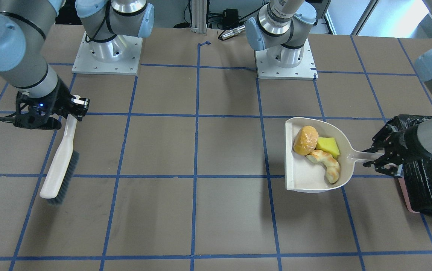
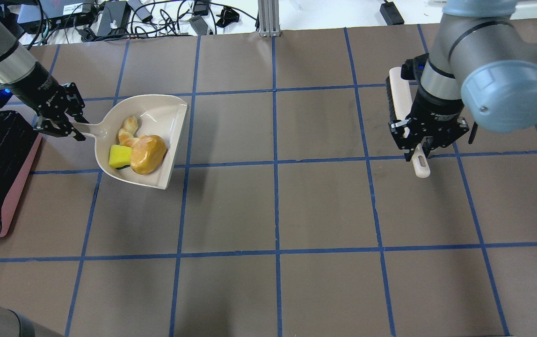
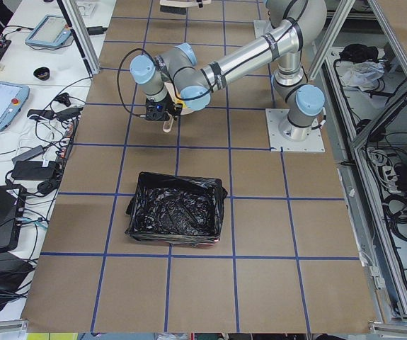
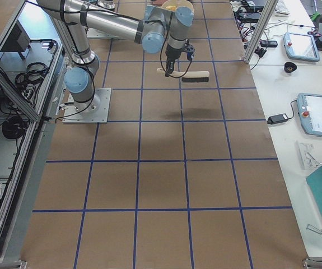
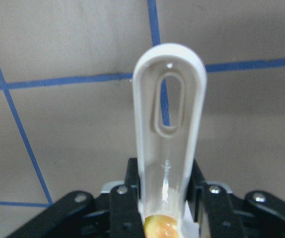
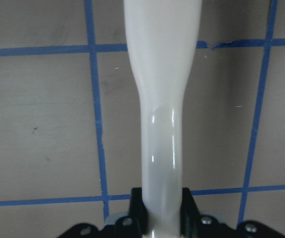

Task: Sweep and dump trash into bin
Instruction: 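Carry the loaded dustpan toward the black bin while brush withdraws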

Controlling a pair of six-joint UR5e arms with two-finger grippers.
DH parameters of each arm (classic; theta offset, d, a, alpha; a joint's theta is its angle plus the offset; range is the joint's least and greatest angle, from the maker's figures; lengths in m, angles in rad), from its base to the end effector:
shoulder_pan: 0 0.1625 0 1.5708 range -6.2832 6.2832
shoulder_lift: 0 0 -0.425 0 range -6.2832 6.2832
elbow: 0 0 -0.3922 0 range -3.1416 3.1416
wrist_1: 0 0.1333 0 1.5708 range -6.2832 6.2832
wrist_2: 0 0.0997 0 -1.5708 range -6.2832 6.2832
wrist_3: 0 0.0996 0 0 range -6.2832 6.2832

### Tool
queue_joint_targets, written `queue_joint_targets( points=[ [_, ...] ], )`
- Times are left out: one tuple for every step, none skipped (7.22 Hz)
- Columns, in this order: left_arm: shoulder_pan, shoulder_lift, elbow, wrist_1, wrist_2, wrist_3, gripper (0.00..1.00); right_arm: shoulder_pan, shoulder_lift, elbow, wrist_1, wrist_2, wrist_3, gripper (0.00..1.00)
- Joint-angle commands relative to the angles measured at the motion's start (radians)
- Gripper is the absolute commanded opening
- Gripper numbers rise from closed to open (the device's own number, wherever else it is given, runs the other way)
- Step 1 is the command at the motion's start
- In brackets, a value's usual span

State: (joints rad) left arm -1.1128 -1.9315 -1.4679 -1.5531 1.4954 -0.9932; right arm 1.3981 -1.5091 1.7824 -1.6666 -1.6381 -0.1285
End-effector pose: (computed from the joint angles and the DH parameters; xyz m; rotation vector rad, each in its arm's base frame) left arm 0.1401 -0.6026 0.3400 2.0730 -2.3157 -0.3926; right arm 0.0415 -0.4990 0.3654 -0.0590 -3.0880 -0.2873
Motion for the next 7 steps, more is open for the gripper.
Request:
queue_joint_targets(
  points=[
    [0.079,-0.056,0.116,-0.069,0.044,0.045,0.00,-0.054,0.026,0.002,-0.011,-0.003,-0.017,0.00],
    [0.091,-0.085,0.174,-0.091,0.058,0.047,0.00,-0.056,0.083,-0.003,-0.068,-0.002,-0.016,0.00],
    [0.115,-0.105,0.219,-0.105,0.059,0.063,0.00,-0.068,0.133,-0.004,-0.144,-0.005,-0.032,0.00],
    [0.154,-0.125,0.265,-0.126,0.063,0.083,0.00,-0.088,0.164,-0.009,-0.153,-0.003,-0.066,0.00],
    [0.177,-0.153,0.325,-0.154,0.084,0.094,0.00,-0.099,0.177,-0.008,-0.194,-0.008,-0.103,0.00],
    [0.206,-0.171,0.374,-0.182,0.088,0.105,0.00,-0.099,0.191,-0.008,-0.200,-0.044,-0.114,0.00],
    [0.235,-0.191,0.412,-0.194,0.089,0.131,0.00,-0.102,0.217,-0.009,-0.205,-0.069,-0.152,0.00]
  ],
)
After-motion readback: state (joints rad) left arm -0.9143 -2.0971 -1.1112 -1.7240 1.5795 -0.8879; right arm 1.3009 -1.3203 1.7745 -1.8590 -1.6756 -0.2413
